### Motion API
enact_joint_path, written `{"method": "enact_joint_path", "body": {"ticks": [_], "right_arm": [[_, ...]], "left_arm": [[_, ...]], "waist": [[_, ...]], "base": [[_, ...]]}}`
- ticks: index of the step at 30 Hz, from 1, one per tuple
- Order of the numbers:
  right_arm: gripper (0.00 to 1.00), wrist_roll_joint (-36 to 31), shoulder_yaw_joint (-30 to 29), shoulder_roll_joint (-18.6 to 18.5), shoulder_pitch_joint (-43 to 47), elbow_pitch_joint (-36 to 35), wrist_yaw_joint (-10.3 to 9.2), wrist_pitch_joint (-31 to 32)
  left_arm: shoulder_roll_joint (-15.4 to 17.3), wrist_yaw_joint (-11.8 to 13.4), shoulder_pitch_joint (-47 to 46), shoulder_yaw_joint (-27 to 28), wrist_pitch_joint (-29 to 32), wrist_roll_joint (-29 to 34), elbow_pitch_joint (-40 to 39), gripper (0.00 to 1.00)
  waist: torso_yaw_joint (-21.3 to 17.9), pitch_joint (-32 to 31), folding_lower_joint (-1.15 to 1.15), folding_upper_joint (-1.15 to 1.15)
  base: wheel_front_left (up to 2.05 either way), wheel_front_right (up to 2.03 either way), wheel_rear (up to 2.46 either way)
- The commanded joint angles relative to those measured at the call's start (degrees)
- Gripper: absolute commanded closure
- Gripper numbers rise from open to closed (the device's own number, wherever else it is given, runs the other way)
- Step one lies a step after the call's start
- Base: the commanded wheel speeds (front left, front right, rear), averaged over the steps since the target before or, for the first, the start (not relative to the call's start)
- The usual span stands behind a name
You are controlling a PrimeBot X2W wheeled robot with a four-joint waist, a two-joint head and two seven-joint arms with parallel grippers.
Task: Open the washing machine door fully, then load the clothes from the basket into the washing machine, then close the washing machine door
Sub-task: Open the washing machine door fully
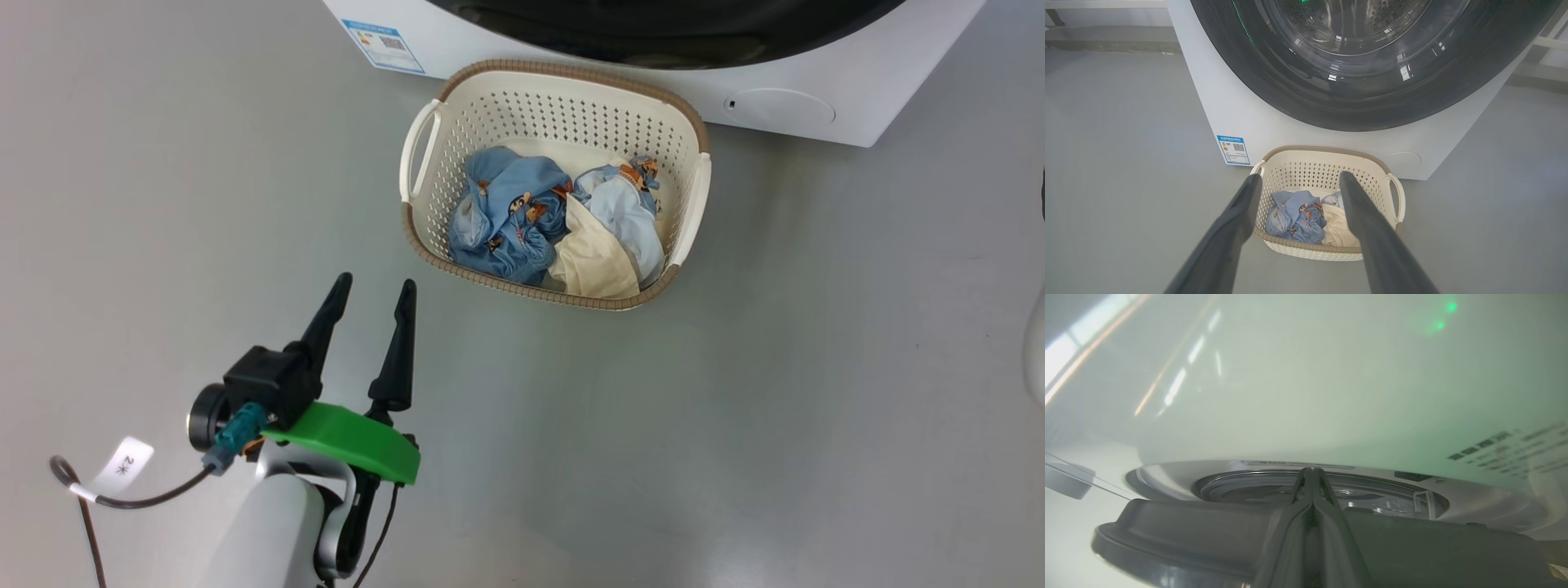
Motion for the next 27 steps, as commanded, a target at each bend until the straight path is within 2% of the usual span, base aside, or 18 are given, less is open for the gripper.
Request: {"method": "enact_joint_path", "body": {"ticks": [1, 12, 27], "right_arm": [[1.00, -1.05, 0.20, 2.14, -2.26, -0.17, 0.09, 1.15], [1.00, -5.33, -4.47, 2.14, -3.35, 1.94, 0.09, 8.47], [1.00, -4.79, -4.37, 2.15, -2.46, 0.18, 0.09, 18.09]], "left_arm": [[1.71, 0.31, -0.45, 1.50, -0.37, -0.17, -0.87, 0.00], [1.71, 0.32, -0.81, 1.93, -0.37, 0.47, -1.55, 0.00], [1.71, 0.01, -0.89, 2.65, -0.37, 1.28, -2.21, 0.00]], "waist": [[0.04, -0.05, 0.00, 0.00], [-0.24, -0.49, 0.00, 0.00], [-1.48, -1.38, 0.00, 0.00]], "base": [[0.00, 0.00, 0.00], [0.00, 0.00, 0.00], [0.00, 0.00, 0.00]]}}
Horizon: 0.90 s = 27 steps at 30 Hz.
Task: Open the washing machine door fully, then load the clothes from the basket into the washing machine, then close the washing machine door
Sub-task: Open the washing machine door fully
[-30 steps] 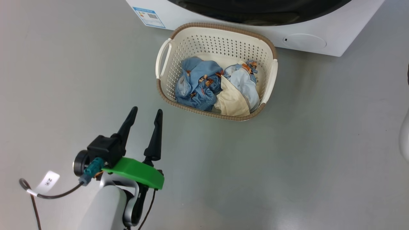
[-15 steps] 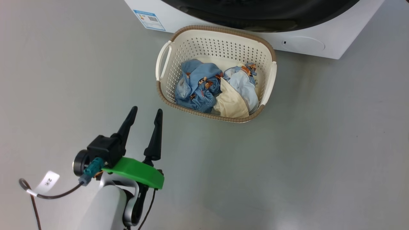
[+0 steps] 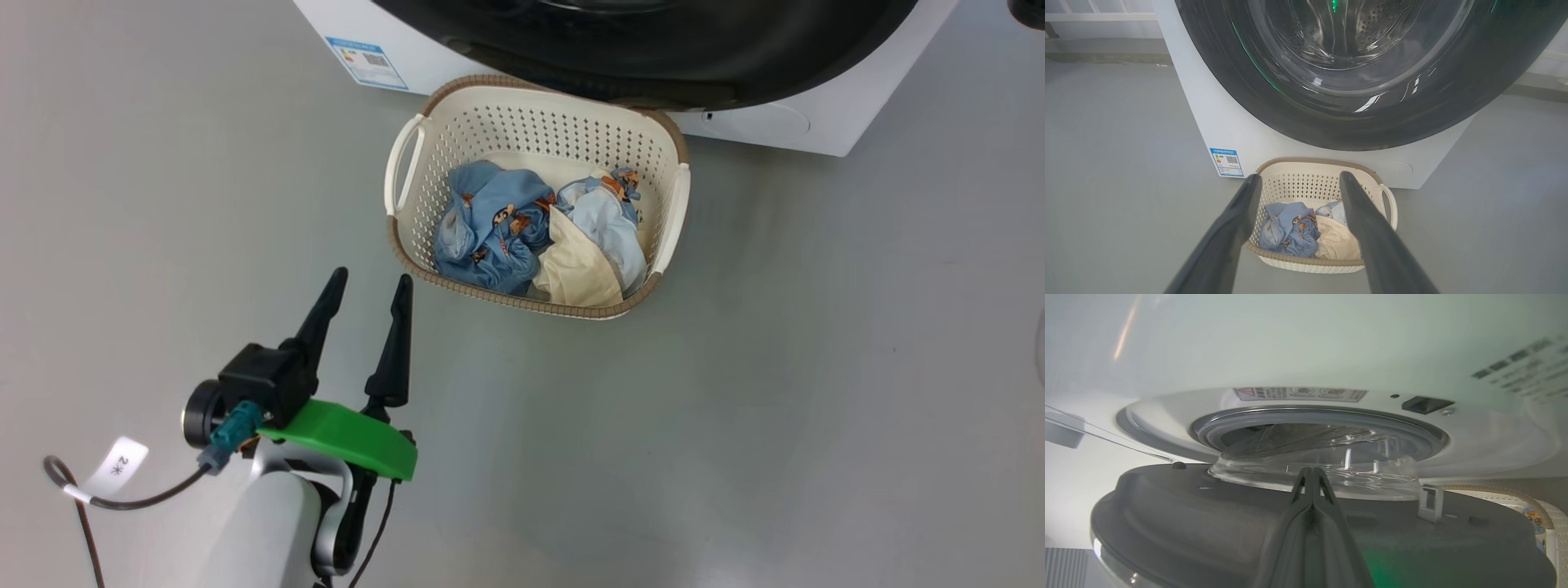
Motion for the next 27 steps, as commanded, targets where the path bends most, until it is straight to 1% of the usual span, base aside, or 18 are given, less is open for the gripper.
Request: {"method": "enact_joint_path", "body": {"ticks": [1, 8, 15, 21, 27], "right_arm": [[1.00, 0.11, 1.08, 2.51, -1.28, -1.09, 0.09, 1.31], [1.00, 1.90, 2.51, 2.51, 0.80, -1.66, 0.09, 7.30], [1.00, 4.04, 4.96, 2.51, 3.88, -3.20, 0.09, 10.83], [1.00, 7.33, 8.68, 2.51, 6.53, -4.24, 0.09, 13.94], [1.00, 13.48, 14.35, 2.51, 8.99, -4.84, 0.09, 16.94]], "left_arm": [[1.71, 0.01, -0.88, 2.18, -0.37, 0.76, -1.51, 0.00], [1.71, -0.14, -0.82, 2.66, -0.37, 1.36, -1.74, 0.00], [1.71, -0.32, -0.38, 3.33, -0.37, 1.96, -1.73, 0.00], [1.71, -0.42, -0.07, 3.67, -0.37, 2.25, -1.73, 0.00], [1.71, -0.62, 0.28, 3.95, -0.37, 2.71, -1.91, 0.00]], "waist": [[-0.17, -0.20, 0.00, 0.00], [-0.98, -1.28, 0.00, 0.00], [-1.66, -2.57, 0.00, 0.00], [-2.01, -3.42, 0.00, 0.00], [-2.44, -4.25, 0.00, 0.00]], "base": [[0.00, 0.00, 0.00], [0.00, 0.00, 0.00], [0.00, 0.00, 0.00], [0.00, 0.00, 0.00], [0.00, 0.00, 0.00]]}}
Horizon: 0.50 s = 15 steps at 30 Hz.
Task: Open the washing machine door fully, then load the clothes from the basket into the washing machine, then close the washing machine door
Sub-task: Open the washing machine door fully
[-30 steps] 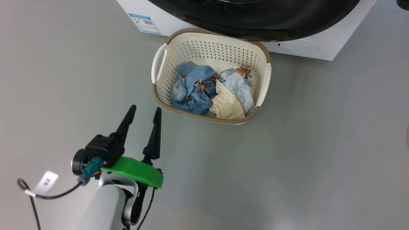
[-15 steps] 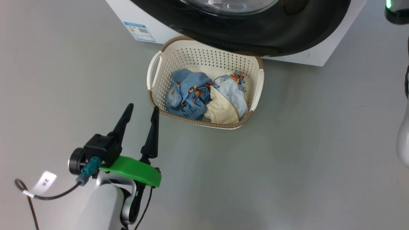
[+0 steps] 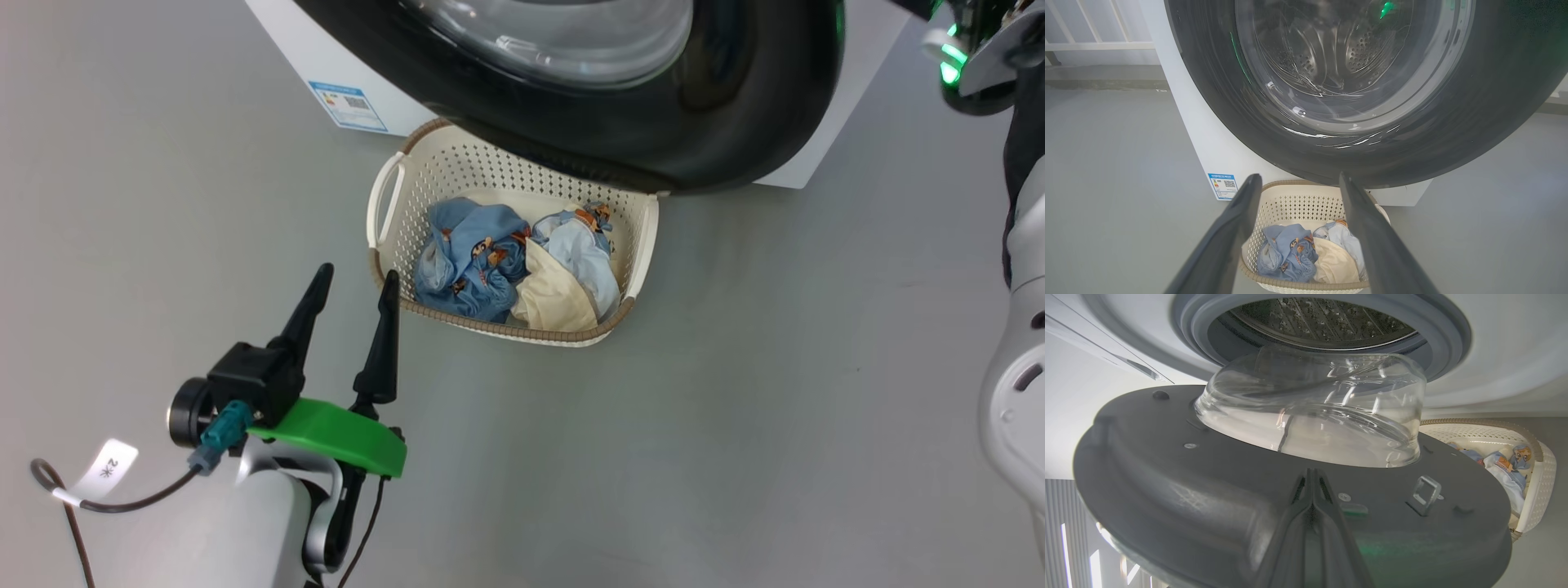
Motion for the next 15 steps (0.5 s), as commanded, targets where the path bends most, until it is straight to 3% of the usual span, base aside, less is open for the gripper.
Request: {"method": "enact_joint_path", "body": {"ticks": [1, 15], "right_arm": [[1.00, 2.53, 2.53, 2.18, 0.10, -1.28, 0.09, 1.70], [1.00, 20.80, 21.92, 2.18, 10.57, -7.05, 0.09, 6.19]], "left_arm": [[1.70, -0.31, 0.24, 2.15, -0.37, 0.68, -1.58, 0.00], [1.70, -1.04, 1.35, 3.38, -0.37, 2.36, -1.45, 0.00]], "waist": [[-0.23, -0.42, 0.00, 0.00], [-1.66, -3.35, 0.00, 0.00]], "base": [[0.00, 0.00, 0.00], [0.00, 0.00, 0.00]]}}
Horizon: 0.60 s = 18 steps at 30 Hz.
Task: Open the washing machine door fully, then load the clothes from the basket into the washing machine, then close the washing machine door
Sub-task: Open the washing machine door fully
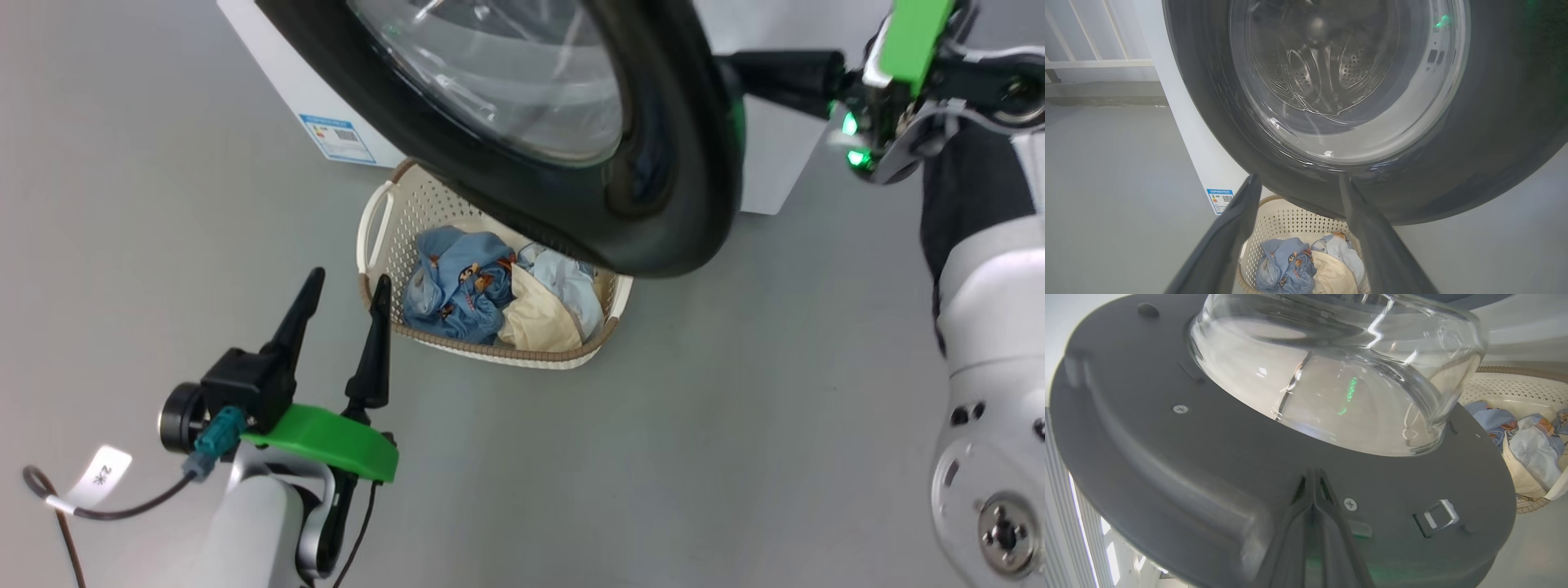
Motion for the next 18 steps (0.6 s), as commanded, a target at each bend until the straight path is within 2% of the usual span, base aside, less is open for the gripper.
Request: {"method": "enact_joint_path", "body": {"ticks": [1, 10, 18], "right_arm": [[1.00, 1.08, 1.53, 1.73, 0.52, -2.01, 0.09, 0.95], [1.00, 13.41, 15.08, 1.73, 9.30, -8.04, 0.09, -0.21], [1.00, 21.82, 26.67, 1.73, 14.87, -12.16, 0.09, -6.05]], "left_arm": [[1.69, -0.25, 0.76, 2.02, -0.37, 1.02, -1.30, 0.00], [1.69, -0.69, 1.81, 2.54, -0.37, 1.67, -0.86, 0.00], [1.69, -1.06, 2.59, 2.90, -0.37, 2.16, -0.72, 0.00]], "waist": [[-0.24, -0.51, 0.00, 0.00], [-0.77, -3.09, 0.00, 0.00], [-0.70, -4.06, 0.00, 0.00]], "base": [[0.00, 0.00, 0.00], [0.00, 0.00, 0.00], [0.00, 0.00, 0.00]]}}
